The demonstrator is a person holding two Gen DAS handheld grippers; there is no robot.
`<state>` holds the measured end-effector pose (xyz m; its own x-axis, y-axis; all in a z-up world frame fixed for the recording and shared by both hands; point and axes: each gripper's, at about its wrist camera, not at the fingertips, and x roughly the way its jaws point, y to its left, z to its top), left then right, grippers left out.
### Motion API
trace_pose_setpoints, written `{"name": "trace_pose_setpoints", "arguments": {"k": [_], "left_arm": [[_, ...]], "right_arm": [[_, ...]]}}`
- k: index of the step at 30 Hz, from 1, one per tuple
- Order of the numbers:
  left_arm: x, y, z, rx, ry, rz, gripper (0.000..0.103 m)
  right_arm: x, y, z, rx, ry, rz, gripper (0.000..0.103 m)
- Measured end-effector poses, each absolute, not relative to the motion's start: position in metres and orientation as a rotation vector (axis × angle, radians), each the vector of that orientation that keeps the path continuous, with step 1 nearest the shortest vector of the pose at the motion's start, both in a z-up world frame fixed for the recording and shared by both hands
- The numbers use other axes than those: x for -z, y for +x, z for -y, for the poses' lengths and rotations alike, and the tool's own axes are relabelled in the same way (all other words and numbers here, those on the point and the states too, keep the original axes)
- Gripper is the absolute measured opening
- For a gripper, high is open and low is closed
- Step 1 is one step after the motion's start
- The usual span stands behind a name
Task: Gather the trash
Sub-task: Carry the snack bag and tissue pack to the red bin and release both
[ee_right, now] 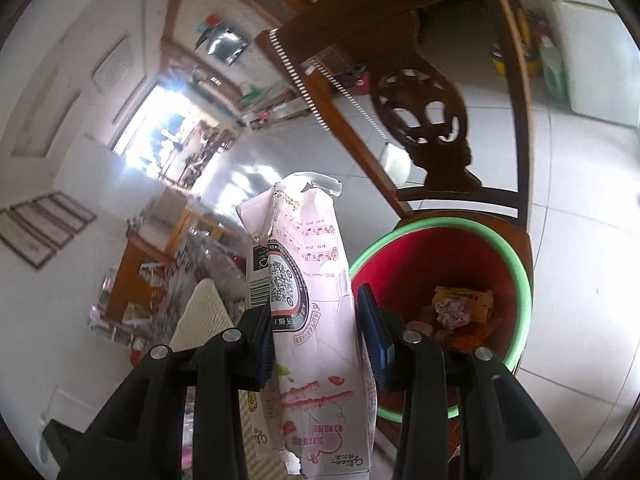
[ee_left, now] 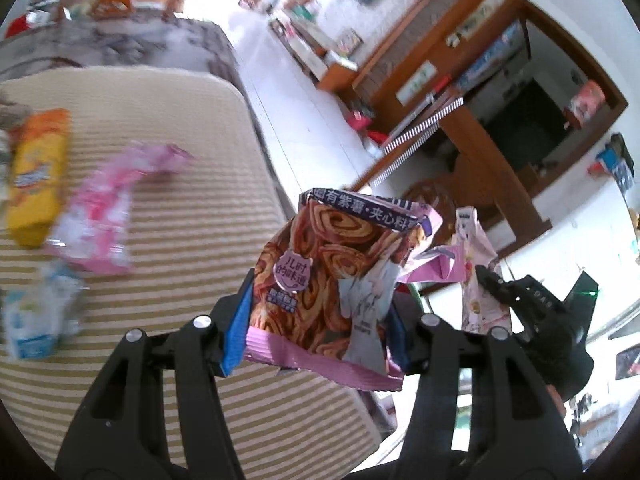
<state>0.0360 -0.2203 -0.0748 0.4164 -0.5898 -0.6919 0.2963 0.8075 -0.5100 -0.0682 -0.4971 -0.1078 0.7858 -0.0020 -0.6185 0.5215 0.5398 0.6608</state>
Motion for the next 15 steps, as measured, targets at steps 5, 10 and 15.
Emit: {"name": "trace_pose_setpoints", "arguments": {"k": [5,10,15], "left_arm": [[0.09,0.049,0.256,0.632,-0.371,-1.074,0.053],[0.094,0.053,0.282,0.663,-0.344,-1.097,0.053],[0.099,0.052,0.286,0.68,-0.356,-1.112,0.054]], "right_arm": [[0.12,-0.077,0.512,0.379,1.044,-0.606,0.037],[0.117,-0.083,0.512,0.42,1.034,-0.58,0.037],[0.116,-0.082,0.51,0.437,1.029,-0.573,0.037]]}}
